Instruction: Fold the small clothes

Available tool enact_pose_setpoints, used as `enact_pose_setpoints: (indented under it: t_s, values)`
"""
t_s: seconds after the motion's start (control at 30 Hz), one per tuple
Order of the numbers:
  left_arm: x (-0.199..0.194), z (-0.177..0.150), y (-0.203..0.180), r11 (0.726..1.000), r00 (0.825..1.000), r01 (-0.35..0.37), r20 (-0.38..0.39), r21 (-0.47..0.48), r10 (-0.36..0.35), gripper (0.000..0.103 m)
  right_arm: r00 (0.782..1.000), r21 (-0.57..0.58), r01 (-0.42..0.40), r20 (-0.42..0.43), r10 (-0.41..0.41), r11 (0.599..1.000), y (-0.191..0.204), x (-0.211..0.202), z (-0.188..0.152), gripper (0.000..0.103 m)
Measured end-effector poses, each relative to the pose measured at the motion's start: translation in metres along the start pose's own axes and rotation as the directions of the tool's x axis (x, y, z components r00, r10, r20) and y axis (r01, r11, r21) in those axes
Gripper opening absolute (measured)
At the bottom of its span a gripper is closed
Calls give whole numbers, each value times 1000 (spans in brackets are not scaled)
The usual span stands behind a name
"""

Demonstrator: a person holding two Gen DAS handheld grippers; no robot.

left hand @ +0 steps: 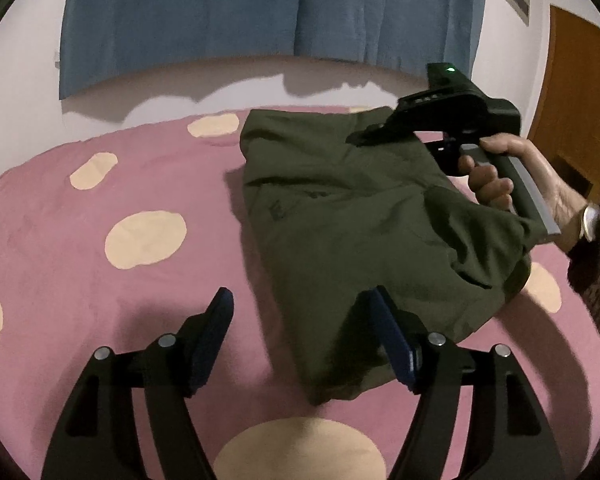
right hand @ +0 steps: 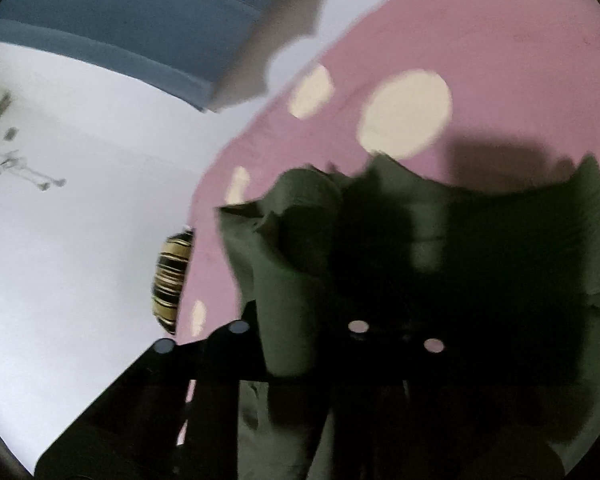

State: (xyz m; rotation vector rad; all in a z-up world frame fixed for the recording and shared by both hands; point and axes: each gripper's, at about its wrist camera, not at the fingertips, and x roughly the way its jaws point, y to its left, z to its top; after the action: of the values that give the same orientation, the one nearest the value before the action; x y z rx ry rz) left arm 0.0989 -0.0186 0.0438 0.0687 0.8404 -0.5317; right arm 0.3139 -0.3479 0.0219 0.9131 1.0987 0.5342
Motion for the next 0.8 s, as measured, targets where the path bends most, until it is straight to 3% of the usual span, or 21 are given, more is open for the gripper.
enact_pose_setpoints:
  t_s: [0.07,0.2,0.37,0.5,0.63,0.8]
  values:
    - [-8,2,0,1000,999,13,47,-16,-12,80,999,-34,-11,38,12,999,9,-13,-2,13]
    - [-12,4,5,994,994,75,91,-84,-67,86,995,-12,-9,101,10,1000,-5,-37,-8,13]
    - [4,1,6,978,990,138,37,-154,-134,86,985,120,-14,172,-7,993,-58,-61,-17,12]
    - [12,2,2,964,983,183,22,-193,-182,86,984,200,-35,178,-1,979,-95,-57,-23,12]
    - [2,1,-5,966,976,219,37,-140,-216,86,979,223,-83,201,37,971,-106,-60,-24,12]
    - [1,-8,-20,985,984,174,35,-17,-173,86,978,232,-113,198,67,966,-106,-58,-27,17]
